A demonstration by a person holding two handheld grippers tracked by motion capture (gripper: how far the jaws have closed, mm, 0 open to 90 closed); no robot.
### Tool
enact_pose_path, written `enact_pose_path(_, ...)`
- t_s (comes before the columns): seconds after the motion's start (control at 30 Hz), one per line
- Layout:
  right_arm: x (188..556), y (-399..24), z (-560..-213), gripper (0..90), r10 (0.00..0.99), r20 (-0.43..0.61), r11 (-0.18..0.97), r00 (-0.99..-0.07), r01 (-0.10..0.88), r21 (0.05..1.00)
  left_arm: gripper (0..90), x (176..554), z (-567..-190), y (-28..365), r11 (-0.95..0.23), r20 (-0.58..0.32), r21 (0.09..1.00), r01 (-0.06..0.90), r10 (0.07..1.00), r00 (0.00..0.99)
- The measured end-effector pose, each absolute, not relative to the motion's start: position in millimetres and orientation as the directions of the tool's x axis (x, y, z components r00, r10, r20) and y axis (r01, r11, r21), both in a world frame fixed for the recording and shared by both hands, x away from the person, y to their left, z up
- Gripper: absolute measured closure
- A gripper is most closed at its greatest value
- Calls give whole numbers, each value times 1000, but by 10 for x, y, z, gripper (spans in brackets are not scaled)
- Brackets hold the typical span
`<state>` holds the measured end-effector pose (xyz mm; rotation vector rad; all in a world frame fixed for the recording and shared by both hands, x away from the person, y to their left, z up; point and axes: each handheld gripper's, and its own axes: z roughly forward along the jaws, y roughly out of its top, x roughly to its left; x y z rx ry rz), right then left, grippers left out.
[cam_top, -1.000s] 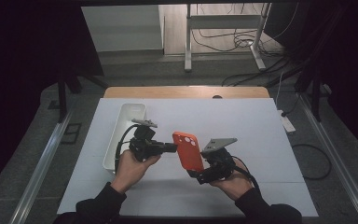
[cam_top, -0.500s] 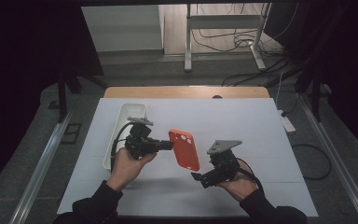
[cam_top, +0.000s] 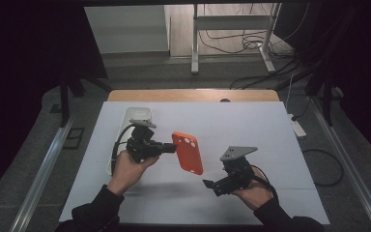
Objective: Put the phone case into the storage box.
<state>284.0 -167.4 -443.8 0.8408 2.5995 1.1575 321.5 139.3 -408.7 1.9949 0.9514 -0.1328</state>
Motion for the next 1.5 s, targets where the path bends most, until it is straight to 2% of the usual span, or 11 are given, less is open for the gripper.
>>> enact_pose_path(0.97,2684,-2081,-4432,0,627,72,519,-776,484,705,891,3335,-3935,1752,-282,-404,672,684,635,659)
enact_pose_path(1.5,2595,-2378,-4427,0,694,66,476,-717,525,706,891,3395,-3856,1945,-253,-405,670,698,663,629)
